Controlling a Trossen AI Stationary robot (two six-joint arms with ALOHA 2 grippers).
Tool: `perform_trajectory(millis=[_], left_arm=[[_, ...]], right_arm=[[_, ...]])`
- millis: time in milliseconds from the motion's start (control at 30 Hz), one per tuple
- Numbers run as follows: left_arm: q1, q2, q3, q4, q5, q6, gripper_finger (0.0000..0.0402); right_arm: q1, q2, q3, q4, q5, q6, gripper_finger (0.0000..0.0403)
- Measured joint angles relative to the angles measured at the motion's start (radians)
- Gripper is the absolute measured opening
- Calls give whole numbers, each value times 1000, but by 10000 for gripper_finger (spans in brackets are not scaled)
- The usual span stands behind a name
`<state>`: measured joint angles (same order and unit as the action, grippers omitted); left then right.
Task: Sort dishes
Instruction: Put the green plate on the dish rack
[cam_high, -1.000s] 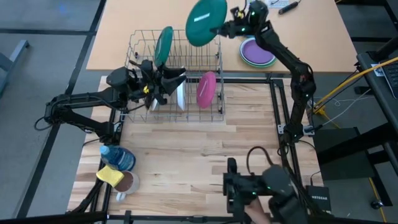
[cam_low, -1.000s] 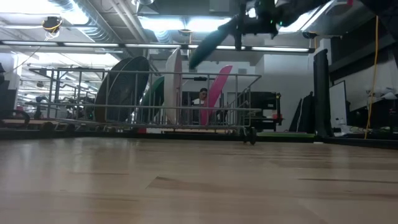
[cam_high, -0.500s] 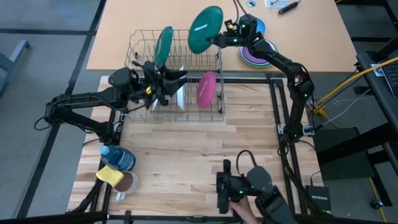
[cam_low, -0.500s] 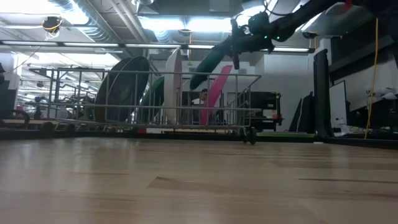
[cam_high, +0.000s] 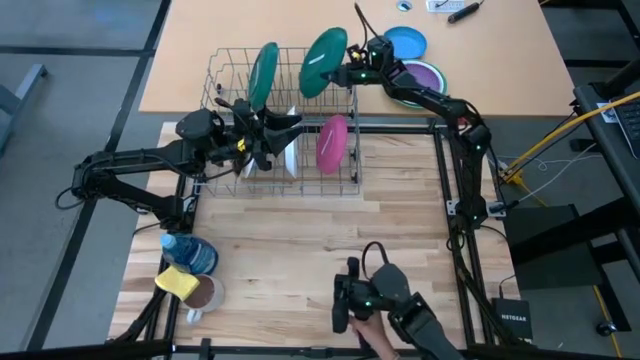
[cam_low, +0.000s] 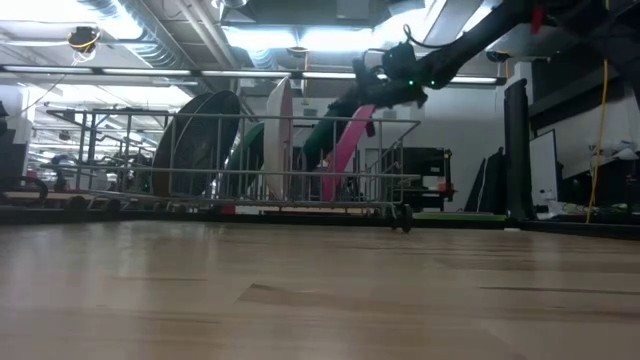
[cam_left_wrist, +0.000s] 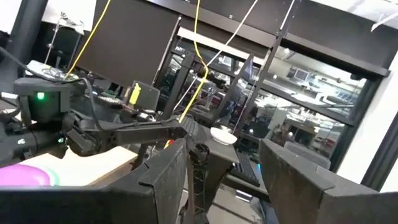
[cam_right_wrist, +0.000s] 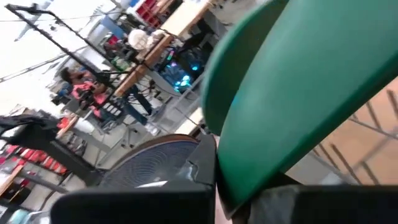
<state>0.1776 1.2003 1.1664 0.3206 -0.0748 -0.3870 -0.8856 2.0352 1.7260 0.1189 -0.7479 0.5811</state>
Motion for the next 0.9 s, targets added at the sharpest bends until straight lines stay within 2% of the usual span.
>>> perform_trajectory(millis=[233, 400, 900], left_arm=[[0, 0, 0, -1, 0, 0, 192], [0, 0, 0, -13, 0, 1, 192], [0, 0, 0, -60, 0, 1, 192]], right_arm=[[3, 30, 0, -27, 25, -11, 12], [3, 31, 0, -75, 93, -73, 15], [3, 31, 0, -100, 116, -90, 62]])
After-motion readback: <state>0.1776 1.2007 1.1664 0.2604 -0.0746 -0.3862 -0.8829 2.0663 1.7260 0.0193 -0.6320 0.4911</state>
